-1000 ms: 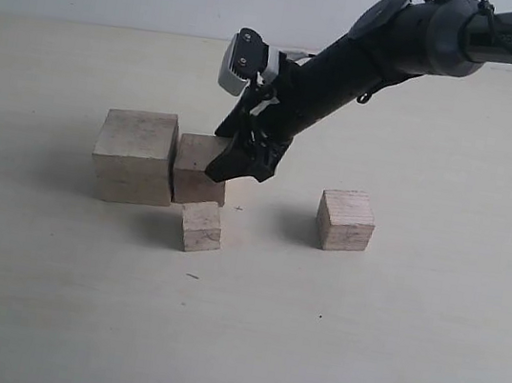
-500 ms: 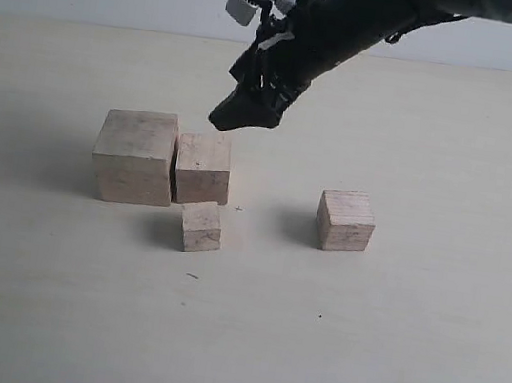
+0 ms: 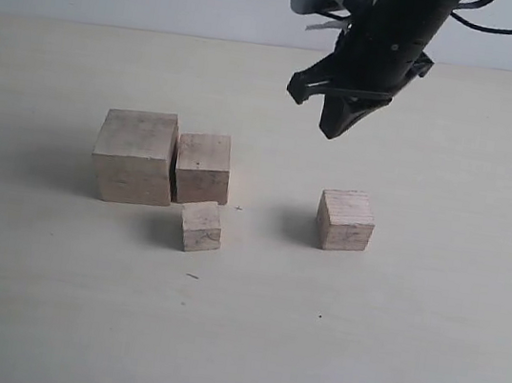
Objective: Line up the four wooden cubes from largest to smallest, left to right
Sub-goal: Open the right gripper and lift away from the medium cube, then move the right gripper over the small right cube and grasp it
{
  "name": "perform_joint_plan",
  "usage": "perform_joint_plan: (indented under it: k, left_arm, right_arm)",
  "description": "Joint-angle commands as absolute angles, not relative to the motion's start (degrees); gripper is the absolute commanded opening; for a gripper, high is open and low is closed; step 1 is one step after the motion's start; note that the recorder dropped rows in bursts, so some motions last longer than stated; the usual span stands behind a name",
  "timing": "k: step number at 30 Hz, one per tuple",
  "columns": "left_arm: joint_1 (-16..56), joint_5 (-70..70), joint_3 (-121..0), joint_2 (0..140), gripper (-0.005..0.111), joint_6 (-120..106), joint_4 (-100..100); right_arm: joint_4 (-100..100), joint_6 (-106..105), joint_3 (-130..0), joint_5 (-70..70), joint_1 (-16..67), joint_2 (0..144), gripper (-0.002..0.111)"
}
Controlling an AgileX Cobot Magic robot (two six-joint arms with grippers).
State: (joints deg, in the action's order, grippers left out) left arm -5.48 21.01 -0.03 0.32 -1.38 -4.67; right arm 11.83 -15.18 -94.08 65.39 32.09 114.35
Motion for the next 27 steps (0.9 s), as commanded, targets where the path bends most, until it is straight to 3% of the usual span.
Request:
perform_joint_plan:
  k: [1,8,9,10,13,16,27]
  left_arm:
    - [-5.09,20.33,0.00,0.00,0.000,-1.25,-4.66]
    - [-5.09,20.33,0.00,0.00,0.000,-1.25,-4.66]
    - [-5.09,20.33,0.00,0.00,0.000,-1.25,-4.66]
    - [-5.09,20.33,0.00,0.00,0.000,-1.25,-4.66]
    - [-5.09,20.33,0.00,0.00,0.000,-1.25,-4.66]
    - [-5.09,20.33,0.00,0.00,0.000,-1.25,-4.66]
    - [-5.09,20.33,0.00,0.00,0.000,-1.25,-4.66]
  right_arm:
    - [10.35,-5.03,-89.05,60.83,31.95,108.46,0.000]
    - [10.35,8.21,-71.70,51.75,32.08,98.22,0.000]
    - [10.35,8.56,-69.87,53.46,33.06,98.22,0.005]
    - [10.35,8.56,-68.96,54.26,33.89,98.50,0.010]
    - [6.06,9.05,-68.37,52.96,38.07,100.33,0.045]
    - [1.78,17.01,-68.37,48.81,38.61,101.32,0.072]
    - [-5.04,25.64,-68.37,44.17,38.61,109.60,0.075]
